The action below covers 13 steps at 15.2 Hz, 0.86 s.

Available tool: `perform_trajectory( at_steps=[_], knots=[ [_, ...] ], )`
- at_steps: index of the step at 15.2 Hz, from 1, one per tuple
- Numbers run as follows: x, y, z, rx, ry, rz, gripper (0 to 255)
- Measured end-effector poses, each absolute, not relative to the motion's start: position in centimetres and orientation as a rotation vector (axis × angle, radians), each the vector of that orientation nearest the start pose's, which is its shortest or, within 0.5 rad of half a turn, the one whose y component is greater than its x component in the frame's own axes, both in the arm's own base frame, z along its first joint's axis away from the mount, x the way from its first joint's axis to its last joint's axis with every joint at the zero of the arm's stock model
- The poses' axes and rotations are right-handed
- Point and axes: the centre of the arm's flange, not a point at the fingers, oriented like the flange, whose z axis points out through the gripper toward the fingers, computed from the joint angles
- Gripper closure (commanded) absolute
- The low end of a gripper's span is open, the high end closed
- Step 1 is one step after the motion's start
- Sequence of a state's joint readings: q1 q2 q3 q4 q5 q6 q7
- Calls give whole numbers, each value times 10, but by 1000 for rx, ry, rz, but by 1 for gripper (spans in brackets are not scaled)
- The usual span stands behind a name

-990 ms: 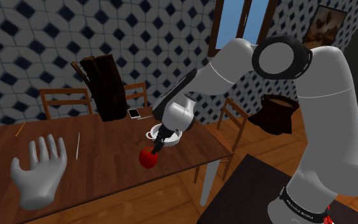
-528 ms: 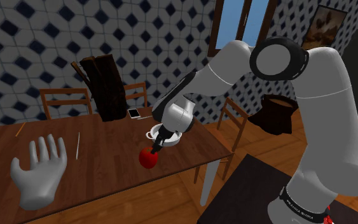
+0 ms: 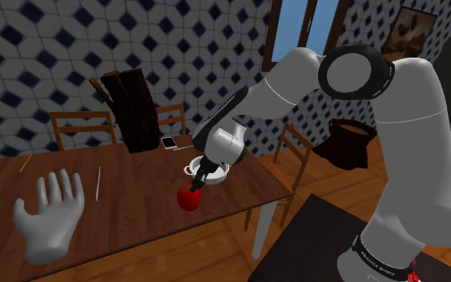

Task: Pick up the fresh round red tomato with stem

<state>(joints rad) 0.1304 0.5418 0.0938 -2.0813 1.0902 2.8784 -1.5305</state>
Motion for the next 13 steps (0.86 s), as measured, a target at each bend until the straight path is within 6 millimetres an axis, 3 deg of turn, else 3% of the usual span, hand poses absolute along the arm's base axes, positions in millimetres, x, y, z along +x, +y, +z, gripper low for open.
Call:
perform_trajectory(
  at_steps=[13],
  knots=[
    [577,80,236,-2675,-981,-621,255]
  ],
)
